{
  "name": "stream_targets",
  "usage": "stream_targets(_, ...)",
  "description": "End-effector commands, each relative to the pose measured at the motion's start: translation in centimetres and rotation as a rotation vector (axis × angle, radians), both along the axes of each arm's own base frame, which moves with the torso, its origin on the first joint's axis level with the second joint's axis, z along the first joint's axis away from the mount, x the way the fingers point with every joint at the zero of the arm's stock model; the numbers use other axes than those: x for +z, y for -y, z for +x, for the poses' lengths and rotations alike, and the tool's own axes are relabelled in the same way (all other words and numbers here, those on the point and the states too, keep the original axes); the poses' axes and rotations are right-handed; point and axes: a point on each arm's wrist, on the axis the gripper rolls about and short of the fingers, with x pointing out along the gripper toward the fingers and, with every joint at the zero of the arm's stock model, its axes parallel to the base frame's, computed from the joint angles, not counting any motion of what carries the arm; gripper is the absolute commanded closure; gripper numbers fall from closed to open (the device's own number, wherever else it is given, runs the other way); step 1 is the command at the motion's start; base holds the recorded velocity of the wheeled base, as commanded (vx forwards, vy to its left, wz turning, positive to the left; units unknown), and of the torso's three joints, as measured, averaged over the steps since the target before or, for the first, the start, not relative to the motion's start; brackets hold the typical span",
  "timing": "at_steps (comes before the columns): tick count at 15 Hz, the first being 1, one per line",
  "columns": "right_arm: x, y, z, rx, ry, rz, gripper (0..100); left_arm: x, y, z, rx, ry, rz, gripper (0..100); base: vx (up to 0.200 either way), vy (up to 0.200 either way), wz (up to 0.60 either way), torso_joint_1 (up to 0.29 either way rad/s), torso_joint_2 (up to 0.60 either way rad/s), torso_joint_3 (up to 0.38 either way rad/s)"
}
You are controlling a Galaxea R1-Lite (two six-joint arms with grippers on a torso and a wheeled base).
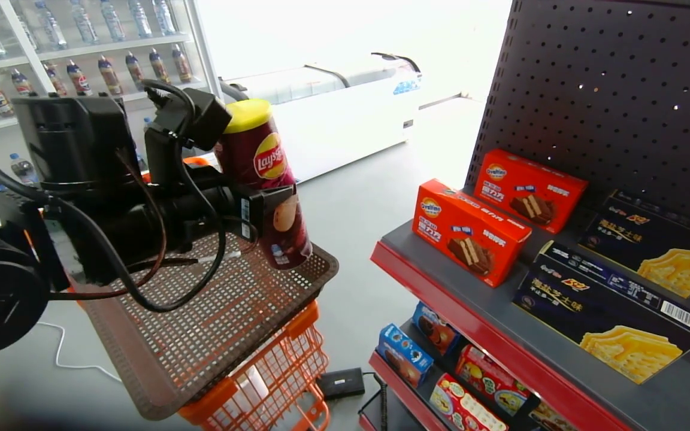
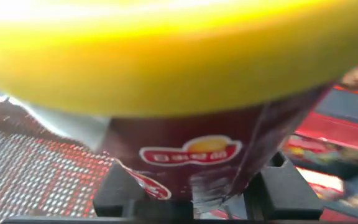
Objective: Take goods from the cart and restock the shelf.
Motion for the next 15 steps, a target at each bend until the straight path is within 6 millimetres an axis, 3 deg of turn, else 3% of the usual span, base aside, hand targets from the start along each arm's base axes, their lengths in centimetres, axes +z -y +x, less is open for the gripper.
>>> stream_targets(1,0.0,0.0,0.0,0.001,0.0,0.0,0,1.9,-0.7,-2.1,-0.024,0.061,-0.027,100,0.0,0.0,0.0,0.0,0.0,0.0)
stream_targets(3,0.0,0.0,0.0,0.001,0.0,0.0,0,2.7,0.5,-3.7,-0.099,0.083,-0.045,100,0.0,0.0,0.0,0.0,0.0,0.0)
stream_targets(7,0.0,0.0,0.0,0.001,0.0,0.0,0,2.1,-0.3,-6.3,-0.239,0.073,-0.043,100,0.0,0.0,0.0,0.0,0.0,0.0)
stream_targets(15,0.0,0.0,0.0,0.003,0.0,-0.003,0,1.9,-0.7,-10.7,-0.329,-0.083,0.028,100,0.0,0.0,0.0,0.0,0.0,0.0)
